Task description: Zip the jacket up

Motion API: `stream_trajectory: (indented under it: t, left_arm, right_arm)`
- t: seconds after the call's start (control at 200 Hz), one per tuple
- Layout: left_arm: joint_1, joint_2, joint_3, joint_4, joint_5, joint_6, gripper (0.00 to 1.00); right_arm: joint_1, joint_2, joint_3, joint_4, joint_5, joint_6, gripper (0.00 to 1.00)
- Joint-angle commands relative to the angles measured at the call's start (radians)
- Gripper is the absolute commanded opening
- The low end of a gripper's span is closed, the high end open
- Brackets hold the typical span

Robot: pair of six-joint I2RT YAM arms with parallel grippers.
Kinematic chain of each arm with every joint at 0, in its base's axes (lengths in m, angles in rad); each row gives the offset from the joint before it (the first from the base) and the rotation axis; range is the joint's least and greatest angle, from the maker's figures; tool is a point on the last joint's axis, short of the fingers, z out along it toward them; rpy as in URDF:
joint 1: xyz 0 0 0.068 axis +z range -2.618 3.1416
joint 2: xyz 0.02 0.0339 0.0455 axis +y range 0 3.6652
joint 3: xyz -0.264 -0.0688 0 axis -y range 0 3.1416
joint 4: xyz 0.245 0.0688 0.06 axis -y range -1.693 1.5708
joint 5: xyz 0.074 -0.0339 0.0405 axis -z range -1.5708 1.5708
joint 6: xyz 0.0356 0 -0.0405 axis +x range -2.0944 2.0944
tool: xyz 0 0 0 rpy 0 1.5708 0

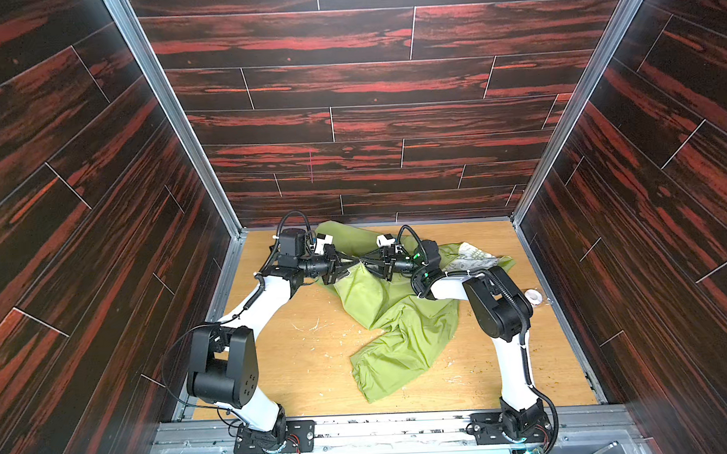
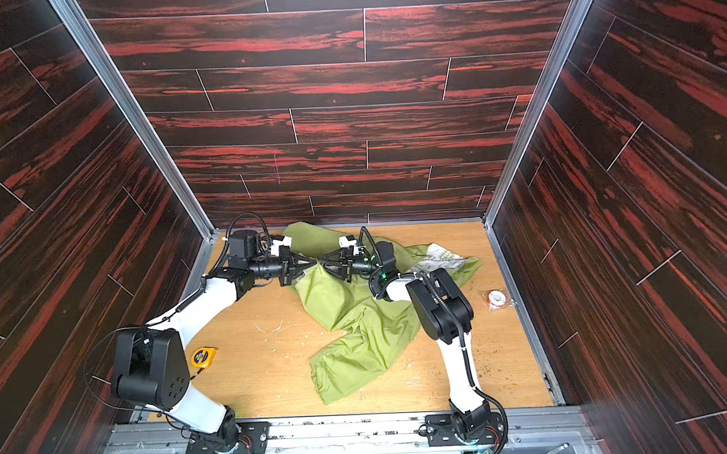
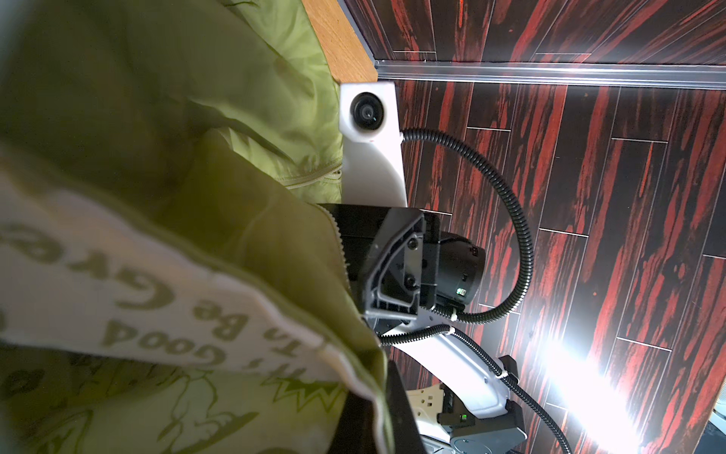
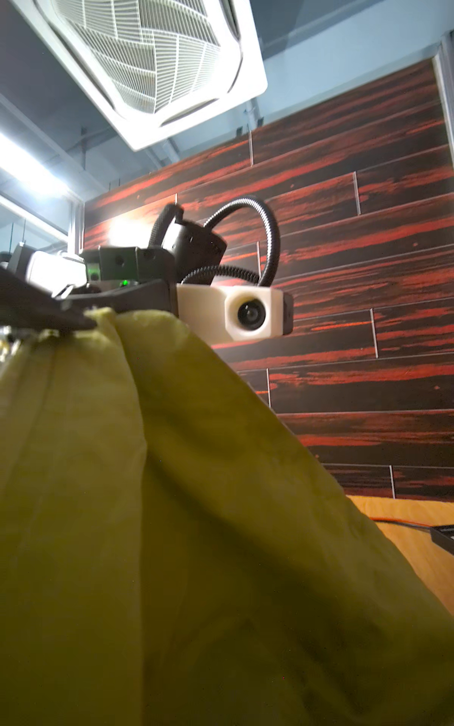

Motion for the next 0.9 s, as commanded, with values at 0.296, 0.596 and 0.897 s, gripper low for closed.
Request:
stream_trajectory:
  t: [0.296,0.596,0.897]
  left_arm:
    - [-0.002,-0.005,0.026,0.022,0.011,-0.002,0.00]
    - [-0.002,-0.001,0.025,0.022,0.007,-0.003,0.00]
    - [-0.005,-0.003,0.025,0.023,-0.001,-0.005,0.00]
  right_arm:
    - [-0.011,-0.102,-0.038,0.039,0.004,0.015,0.25]
    - [-0.022,-0.128,-0.064,0.040,0.007,0.014,0.25]
    - [-0.026,-0.125,-0.067,0.039,0.001,0.018,0.17]
